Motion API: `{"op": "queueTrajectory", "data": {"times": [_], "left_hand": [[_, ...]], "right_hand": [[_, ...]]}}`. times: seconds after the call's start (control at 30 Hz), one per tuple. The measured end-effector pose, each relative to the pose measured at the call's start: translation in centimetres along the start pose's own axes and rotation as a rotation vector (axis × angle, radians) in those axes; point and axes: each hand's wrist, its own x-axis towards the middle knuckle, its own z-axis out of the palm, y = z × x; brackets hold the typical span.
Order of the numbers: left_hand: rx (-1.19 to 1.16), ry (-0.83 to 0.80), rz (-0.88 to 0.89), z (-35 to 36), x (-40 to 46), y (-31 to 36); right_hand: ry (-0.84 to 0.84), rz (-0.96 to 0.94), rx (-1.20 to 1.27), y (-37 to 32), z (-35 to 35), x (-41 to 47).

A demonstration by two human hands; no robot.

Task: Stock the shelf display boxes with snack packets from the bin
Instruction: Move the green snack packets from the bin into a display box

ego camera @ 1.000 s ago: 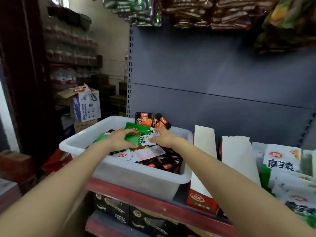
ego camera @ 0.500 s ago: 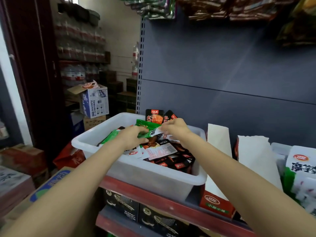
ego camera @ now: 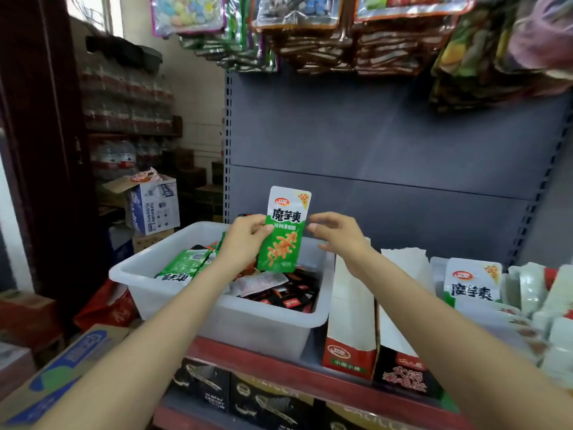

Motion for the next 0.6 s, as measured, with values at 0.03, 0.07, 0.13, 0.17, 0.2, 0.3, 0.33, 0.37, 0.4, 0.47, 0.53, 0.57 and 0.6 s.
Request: {"op": "queueTrajectory", "data": {"times": [0.03,0.07,0.13,0.17,0.2,0.3,0.33,0.37,0.4,0.47,0.53,0.57,0.6], "left_hand": [[-0.075,-0.012,-0.019,0.6,-0.2,0.7],[-0.118,-0.024,-0.024,1.2,-0.3,1.6],[-0.182,-0.065,-0.017,2.7,-0.6,3.2],[-0.216,-0.088,-0.015,3.5,-0.8,4.0],[-0.24,-0.106,-0.016,4.3,-1.0,4.8],[-0.275,-0.131,-0.014,7.1,-1.4,7.3],[-0.284,-0.14,0.0,8.1,-1.4,8.2],[-0.298,-0.155,0.015,9.1,-1.4,9.1],[-0.31,-0.173,0.028,10.1,-1.4,9.9],[-0.328,-0.207,0.056,12.2,-1.8,11.6],[-0.342,-0.231,0.074,14.1,-2.4,12.9],[-0.349,-0.242,0.082,15.0,-2.7,13.4],[-0.352,-0.255,0.089,15.9,-2.8,13.8]], "right_hand": [[0.0,-0.007,0.009,-0.1,-0.7,-0.5],[0.005,-0.014,0.029,-0.3,-1.4,-1.0],[0.033,-0.036,0.062,-0.8,-3.1,-2.2],[0.048,-0.049,0.055,-1.0,-4.1,-2.8],[0.063,-0.059,0.041,-1.2,-5.2,-3.4],[0.125,-0.096,0.002,-1.3,-8.7,-5.3],[0.154,-0.113,-0.01,-1.4,-10.0,-5.9],[0.185,-0.13,-0.033,-1.5,-11.3,-6.4],[0.217,-0.145,-0.065,-1.5,-12.6,-7.0],[0.274,-0.167,-0.119,-1.6,-15.1,-7.9],[0.32,-0.173,-0.17,-1.5,-17.3,-8.8],[0.342,-0.176,-0.204,-1.5,-18.3,-9.3],[0.364,-0.179,-0.247,-1.3,-19.2,-9.7]]}}
